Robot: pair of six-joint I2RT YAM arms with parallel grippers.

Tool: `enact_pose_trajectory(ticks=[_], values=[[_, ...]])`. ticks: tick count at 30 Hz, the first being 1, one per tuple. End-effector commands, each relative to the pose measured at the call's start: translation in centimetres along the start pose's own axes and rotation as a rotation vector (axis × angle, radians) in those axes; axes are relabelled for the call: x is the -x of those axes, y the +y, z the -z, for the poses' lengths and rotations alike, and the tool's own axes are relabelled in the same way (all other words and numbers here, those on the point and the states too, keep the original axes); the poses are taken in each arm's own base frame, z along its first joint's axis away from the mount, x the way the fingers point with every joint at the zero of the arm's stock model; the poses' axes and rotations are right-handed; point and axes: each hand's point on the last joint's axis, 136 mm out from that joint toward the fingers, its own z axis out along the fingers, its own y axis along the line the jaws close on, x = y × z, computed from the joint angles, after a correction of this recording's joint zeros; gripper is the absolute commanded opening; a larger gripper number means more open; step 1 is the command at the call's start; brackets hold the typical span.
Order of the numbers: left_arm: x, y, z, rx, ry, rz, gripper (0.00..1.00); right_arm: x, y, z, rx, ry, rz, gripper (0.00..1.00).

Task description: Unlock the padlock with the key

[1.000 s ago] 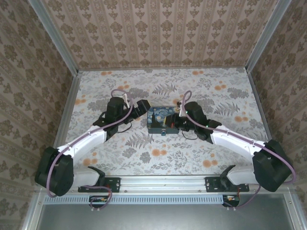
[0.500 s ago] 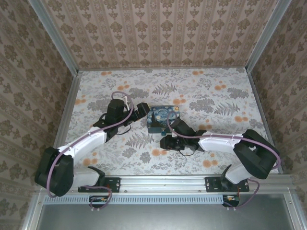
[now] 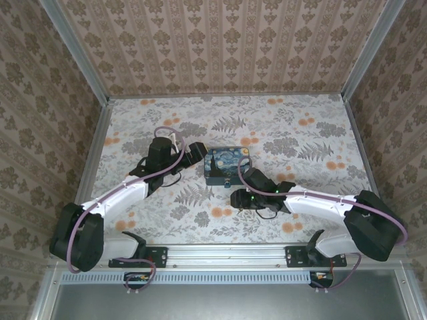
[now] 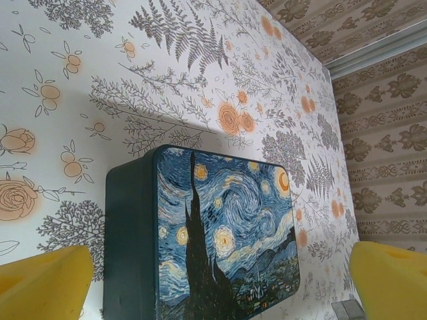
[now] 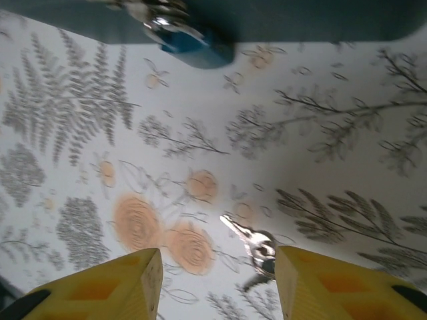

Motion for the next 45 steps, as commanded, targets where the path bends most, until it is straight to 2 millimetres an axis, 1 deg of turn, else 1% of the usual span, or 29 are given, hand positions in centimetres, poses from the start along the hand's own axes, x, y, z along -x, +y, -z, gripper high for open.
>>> enact_pose_trajectory(ticks=[1, 6, 8, 13, 17, 22, 26, 32, 34, 40, 45], values=[[-0.2, 0.6, -0.1, 0.003, 0.003, -0.016, 1.0, -1.1, -2.0, 0.3, -0.111, 0.025, 0.052, 0.49], [-0.5, 1.1, -0.1, 0.01, 0.004, -0.008, 1.0, -1.5, -1.9, -0.2, -0.148, 0.05, 0.136, 0.5], [-0.6, 1.2, -0.2, 0.008, 0.005, -0.002, 1.0, -1.6, -2.0, -0.7, -0.165, 0.067, 0.172, 0.5], [-0.6, 1.0, -0.1, 0.0, 0.005, 0.002, 1.0, -1.0, -1.8, -1.1, -0.189, 0.069, 0.246, 0.5], [-0.5, 0.9, -0.1, -0.003, 0.002, 0.004, 1.0, -0.8, -1.2, -1.3, -0.185, 0.078, 0.294, 0.49], [-0.4, 0.8, -0.2, -0.008, -0.001, 0.005, 1.0, -1.4, -0.9, -1.9, -0.203, 0.121, 0.35, 0.49], [-0.4, 0.7, -0.2, -0.01, 0.0, 0.006, 1.0, -2.1, -1.2, -2.4, -0.225, 0.148, 0.375, 0.49], [-0.3, 0.7, -0.2, -0.014, -0.002, 0.01, 1.0, -2.9, -2.3, -2.9, -0.262, 0.179, 0.383, 0.48], [-0.3, 0.7, -0.3, -0.015, -0.003, 0.013, 1.0, -3.0, -2.7, -3.2, -0.276, 0.192, 0.387, 0.45], [-0.3, 0.7, -0.2, -0.016, -0.004, 0.019, 1.0, -4.0, -3.3, -3.8, -0.313, 0.235, 0.407, 0.34], [-0.2, 0.6, -0.1, -0.014, -0.008, 0.022, 1.0, -5.5, -3.8, -4.1, -0.351, 0.266, 0.44, 0.31]])
